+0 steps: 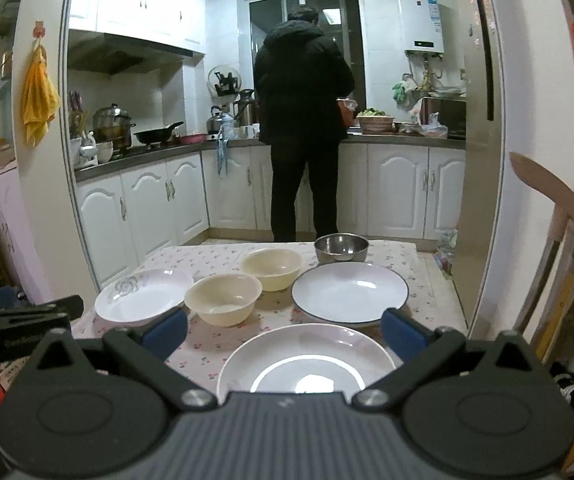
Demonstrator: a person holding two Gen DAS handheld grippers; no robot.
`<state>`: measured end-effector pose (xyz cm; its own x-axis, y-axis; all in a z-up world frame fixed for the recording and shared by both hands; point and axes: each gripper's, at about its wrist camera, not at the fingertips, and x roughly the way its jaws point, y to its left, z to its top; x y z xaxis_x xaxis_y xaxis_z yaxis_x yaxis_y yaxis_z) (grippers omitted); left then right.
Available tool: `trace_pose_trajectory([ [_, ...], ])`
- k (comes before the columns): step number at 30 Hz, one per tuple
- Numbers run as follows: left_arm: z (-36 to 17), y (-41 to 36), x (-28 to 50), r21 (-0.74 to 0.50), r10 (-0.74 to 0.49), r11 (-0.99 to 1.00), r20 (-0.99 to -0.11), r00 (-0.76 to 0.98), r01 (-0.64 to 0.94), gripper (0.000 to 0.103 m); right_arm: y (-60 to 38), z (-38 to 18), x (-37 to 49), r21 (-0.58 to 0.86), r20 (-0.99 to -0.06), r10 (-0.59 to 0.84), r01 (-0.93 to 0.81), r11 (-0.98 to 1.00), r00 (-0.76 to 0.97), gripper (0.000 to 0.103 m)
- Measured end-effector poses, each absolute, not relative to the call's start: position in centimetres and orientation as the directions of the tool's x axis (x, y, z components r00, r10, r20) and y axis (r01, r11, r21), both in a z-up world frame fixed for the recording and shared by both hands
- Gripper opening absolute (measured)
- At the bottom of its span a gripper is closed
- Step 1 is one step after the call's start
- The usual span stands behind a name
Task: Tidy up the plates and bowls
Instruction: 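Grasp the rim of the plain white plate with the left gripper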
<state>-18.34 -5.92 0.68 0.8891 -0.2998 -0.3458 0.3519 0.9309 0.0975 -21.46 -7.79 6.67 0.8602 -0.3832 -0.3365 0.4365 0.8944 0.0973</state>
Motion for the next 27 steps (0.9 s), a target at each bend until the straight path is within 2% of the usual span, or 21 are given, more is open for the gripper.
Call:
trace_pose_trajectory([
  [18,0.8,-5.8,-18.0,0.105,-0.371,0.888,-0.413,0.832,0.448,0.103,-9.5,5.2,-22.9,0.132,-0.338,-0.410,0.474,0.870,0.847,0.102],
  [27,0.1,-6.4,-18.1,0.116,-0.393,0.863,-0.456,0.799,0.491,0.103,-11.7,3.7,-22.9,0.183,-0.378,-0.405,0.496,0.849,0.833,0.102],
])
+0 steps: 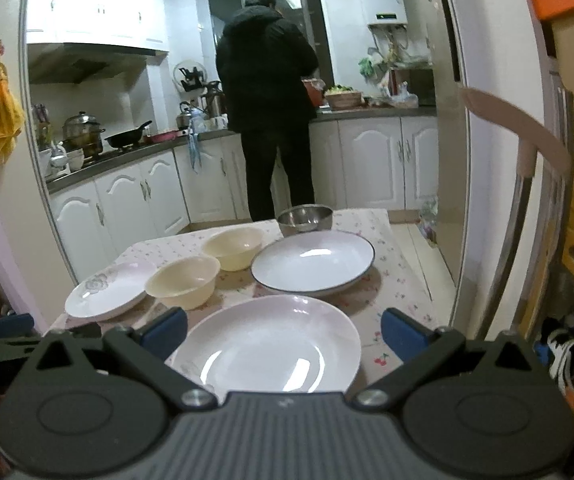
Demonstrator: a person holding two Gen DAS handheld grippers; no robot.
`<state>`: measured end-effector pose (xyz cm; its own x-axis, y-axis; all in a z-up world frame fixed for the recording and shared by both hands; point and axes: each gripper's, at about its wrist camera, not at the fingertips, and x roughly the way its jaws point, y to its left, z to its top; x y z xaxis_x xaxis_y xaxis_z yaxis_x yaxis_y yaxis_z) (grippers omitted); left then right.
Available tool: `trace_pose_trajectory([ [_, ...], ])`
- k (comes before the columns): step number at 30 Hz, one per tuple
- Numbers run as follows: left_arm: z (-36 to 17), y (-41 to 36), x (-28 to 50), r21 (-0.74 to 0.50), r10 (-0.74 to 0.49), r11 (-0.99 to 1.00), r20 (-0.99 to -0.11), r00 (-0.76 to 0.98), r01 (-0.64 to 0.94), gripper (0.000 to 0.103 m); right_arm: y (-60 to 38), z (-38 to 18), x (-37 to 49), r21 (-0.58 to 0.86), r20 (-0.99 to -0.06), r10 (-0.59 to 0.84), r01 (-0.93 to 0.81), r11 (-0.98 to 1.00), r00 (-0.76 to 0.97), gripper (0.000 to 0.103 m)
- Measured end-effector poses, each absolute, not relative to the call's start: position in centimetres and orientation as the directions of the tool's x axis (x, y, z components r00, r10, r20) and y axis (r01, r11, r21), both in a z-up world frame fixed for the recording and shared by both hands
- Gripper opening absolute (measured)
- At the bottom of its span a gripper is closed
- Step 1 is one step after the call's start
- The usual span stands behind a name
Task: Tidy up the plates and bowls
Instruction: 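Grasp the rim of the plain white plate with the left gripper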
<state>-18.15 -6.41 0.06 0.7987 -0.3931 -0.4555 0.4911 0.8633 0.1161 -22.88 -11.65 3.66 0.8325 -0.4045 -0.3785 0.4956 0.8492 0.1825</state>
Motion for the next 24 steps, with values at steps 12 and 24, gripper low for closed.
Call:
trace_pose_trajectory([
  [12,-0.7,-6.7,-17.9,0.101,-0.417,0.842,-0.501,0.758,0.530,0.103,-14.2,1.5,-22.6,0.237,-0.410,-0.378,0.497,0.835,0.830,0.102],
  [24,-0.9,-5.6,-16.5,-0.072,-0.528,0.806,-0.536,0.659,0.588,0.103,-17.7,-0.1,-22.3,0.376,-0.430,-0.313,0.483,0.791,0.847,0.102],
])
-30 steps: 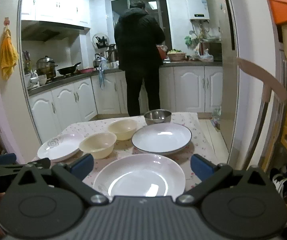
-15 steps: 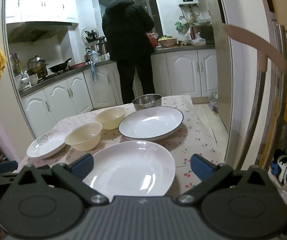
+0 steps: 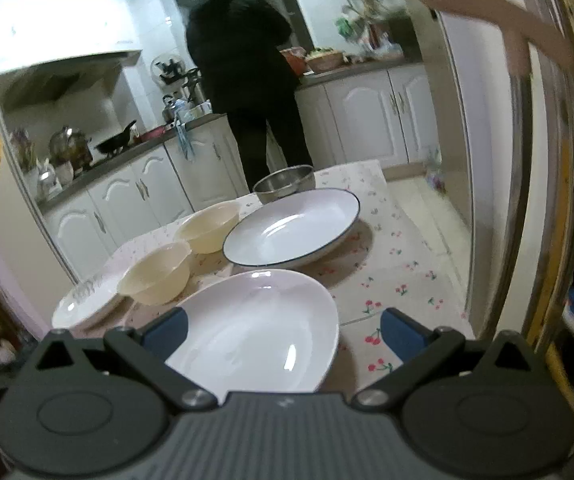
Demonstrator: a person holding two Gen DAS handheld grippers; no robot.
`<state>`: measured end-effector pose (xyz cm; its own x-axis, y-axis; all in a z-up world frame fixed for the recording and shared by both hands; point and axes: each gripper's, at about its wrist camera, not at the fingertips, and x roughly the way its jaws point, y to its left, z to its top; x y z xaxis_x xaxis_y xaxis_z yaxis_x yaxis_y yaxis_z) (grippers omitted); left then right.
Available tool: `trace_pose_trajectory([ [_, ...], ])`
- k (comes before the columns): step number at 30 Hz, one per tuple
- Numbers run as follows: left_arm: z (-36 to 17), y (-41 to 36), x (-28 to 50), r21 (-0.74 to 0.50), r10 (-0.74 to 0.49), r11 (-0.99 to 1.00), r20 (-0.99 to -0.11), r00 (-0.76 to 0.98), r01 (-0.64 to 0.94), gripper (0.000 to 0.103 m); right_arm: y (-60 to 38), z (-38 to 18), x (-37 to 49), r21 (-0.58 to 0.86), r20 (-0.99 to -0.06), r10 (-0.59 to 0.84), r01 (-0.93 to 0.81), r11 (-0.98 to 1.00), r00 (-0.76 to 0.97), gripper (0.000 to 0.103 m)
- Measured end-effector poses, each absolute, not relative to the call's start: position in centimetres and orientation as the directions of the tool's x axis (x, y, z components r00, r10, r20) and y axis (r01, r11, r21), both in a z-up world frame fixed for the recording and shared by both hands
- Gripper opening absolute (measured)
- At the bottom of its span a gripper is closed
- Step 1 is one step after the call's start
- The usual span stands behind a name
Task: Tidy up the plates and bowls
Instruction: 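Grasp the rim of the plain white plate with the left gripper, then lift the white plate with the left gripper and carry it aside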
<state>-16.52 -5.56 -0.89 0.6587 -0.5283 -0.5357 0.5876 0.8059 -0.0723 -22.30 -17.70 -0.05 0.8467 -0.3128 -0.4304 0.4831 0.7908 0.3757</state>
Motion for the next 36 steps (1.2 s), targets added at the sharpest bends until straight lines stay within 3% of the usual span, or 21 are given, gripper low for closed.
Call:
trace_pose_trajectory([
  [12,-1.8,-6.7,-15.1,-0.318,-0.707,0.682,-0.517,0.483,0.658,0.103,-21.5,-1.3,-21.8,0.609,-0.399,-0.154,0.387,0.692,0.904,0.102],
  [23,-3.1,-8.9,-14.6,-0.343,-0.752,0.624,-0.509,0.420,0.702,0.103,-21.9,-2.3,-20.3,0.681,-0.405,-0.054,0.341,0.649,0.913,0.103],
  [36,-3.2,-8.5,-14.7,-0.391,-0.776,0.601,-0.496,0.391,0.697,0.100,-20.9,-1.6,-19.7,0.648,-0.448,-0.076,0.383,0.658,0.891,0.103],
])
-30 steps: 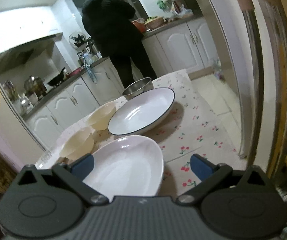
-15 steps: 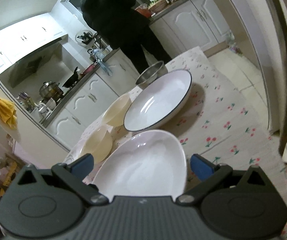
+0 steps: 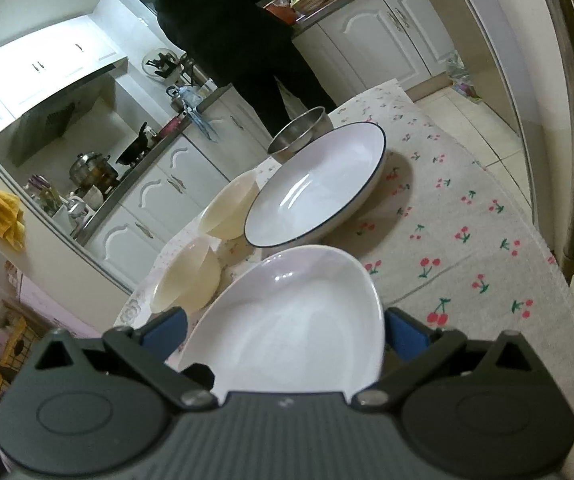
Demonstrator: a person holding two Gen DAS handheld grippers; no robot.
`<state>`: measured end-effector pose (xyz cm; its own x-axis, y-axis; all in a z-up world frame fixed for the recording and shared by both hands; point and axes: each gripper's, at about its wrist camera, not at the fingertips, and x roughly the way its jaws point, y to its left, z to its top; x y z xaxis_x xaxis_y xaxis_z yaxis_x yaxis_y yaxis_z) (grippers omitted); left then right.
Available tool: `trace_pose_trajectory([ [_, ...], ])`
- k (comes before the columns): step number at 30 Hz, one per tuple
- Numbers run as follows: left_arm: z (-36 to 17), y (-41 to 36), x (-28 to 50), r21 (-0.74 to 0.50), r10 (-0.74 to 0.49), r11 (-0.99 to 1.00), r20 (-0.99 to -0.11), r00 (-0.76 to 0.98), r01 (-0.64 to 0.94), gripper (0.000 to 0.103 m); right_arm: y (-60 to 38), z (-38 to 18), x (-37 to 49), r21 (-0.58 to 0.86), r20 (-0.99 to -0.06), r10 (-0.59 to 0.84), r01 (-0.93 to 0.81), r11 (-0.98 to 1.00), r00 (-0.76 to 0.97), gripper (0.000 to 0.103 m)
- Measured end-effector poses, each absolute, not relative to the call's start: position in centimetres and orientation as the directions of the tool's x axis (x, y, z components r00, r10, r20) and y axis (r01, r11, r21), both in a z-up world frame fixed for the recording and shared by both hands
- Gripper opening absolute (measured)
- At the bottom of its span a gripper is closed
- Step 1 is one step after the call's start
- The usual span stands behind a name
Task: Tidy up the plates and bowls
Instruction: 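Lift the white plate with the left gripper and carry it aside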
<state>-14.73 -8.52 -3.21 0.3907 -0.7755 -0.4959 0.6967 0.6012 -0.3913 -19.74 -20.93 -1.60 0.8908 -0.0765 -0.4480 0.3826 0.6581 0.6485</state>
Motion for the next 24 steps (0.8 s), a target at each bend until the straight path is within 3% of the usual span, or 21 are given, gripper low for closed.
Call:
trace_pose_trajectory([
  [24,-1.5,2.1,-11.9,-0.409,-0.677,0.736,-0.436,0.593,0.539,0.100,-13.6,-0.1,-12.6,0.626,-0.468,0.104,0.246,0.740,0.878,0.103],
])
